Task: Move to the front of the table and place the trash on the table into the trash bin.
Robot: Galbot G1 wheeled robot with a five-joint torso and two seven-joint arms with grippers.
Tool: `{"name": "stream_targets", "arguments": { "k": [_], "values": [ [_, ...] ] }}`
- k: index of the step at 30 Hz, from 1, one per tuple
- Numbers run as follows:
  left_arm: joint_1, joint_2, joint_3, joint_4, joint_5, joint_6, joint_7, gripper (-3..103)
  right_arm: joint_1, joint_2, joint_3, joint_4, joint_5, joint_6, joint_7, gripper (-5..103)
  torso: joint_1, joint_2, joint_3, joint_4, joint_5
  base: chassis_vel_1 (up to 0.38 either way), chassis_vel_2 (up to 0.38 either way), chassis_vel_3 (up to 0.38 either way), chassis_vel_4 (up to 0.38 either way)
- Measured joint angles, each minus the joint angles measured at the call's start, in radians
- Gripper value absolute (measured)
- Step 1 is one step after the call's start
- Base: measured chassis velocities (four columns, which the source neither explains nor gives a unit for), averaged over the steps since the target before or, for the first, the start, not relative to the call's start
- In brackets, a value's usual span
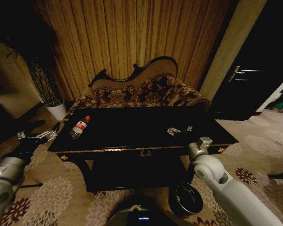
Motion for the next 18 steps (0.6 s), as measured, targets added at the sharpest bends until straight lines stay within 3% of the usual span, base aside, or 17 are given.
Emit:
{"name": "stream_targets", "arguments": {
  "k": [11, 18],
  "values": [
    [-0.016, 0.013, 0.018, 0.023, -0.008, 0.000, -0.018, 100, -0.009, 0.001, 0.003, -0.003, 0.008, 0.005, 0.012, 100, 0.000, 0.000, 0.000, 0.0004, -0.0001, -0.013, 0.017, 0.017, -0.015],
    [-0.104, 0.136, 0.079, 0.077, -0.092, 0.071, -0.118, 100, -0.010, 0.015, -0.004, 0.006, 0.032, -0.017, 0.027, 100, 0.000, 0.000, 0.000, 0.0000, -0.0001, 0.000, 0.000, 0.000, 0.000]
  ]
}}
